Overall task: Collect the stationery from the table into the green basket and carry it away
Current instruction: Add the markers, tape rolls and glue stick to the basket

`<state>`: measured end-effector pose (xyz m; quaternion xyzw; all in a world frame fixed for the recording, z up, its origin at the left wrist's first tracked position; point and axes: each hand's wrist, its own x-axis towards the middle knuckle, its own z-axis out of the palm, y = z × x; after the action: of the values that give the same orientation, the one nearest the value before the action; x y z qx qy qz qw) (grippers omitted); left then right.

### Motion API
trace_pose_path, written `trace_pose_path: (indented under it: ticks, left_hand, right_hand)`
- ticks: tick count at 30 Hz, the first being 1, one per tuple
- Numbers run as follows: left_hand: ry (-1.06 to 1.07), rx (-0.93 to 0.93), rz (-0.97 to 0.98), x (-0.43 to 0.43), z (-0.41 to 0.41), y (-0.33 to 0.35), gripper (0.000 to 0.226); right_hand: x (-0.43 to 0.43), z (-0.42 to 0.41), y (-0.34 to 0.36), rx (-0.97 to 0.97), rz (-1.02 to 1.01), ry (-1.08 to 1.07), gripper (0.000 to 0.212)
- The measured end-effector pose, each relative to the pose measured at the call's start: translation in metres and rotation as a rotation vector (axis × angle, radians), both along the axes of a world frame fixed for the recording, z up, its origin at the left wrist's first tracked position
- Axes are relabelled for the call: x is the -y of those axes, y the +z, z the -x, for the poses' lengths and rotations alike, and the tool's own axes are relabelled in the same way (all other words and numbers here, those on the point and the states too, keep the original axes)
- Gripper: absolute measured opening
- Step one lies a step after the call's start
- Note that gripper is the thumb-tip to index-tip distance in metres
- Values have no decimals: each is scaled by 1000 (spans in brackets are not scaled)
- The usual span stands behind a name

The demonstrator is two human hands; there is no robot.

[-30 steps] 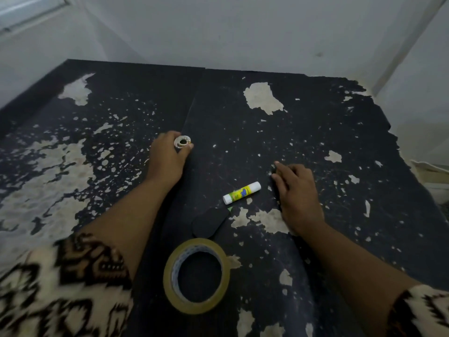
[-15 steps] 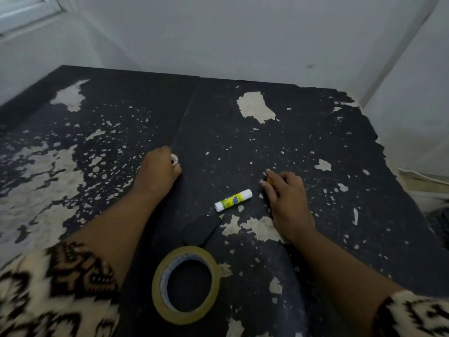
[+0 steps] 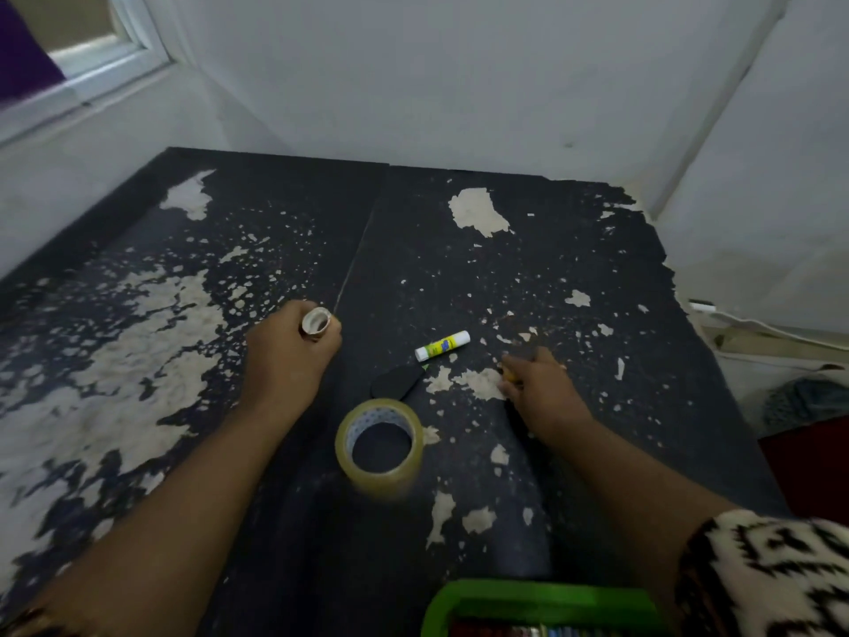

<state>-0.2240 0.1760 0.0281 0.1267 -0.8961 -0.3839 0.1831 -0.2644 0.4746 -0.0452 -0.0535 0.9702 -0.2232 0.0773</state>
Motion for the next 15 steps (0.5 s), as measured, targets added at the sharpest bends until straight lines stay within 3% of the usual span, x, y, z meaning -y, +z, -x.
trace_pose_path:
  ticks: [4,10,15]
  left_hand:
    - [-30,-65,-81,-26,-44,32,14]
    - [-127,-32,-173,-86,-131,67,22]
    - [-191,-16,-212,-127,-203,71,25]
  right_hand:
    - [-11,-35,32,-25,133,-42,22]
    - [-48,-103,99,-166,335,-134,27]
    - [-89,-163,139,-155,440,-169,29]
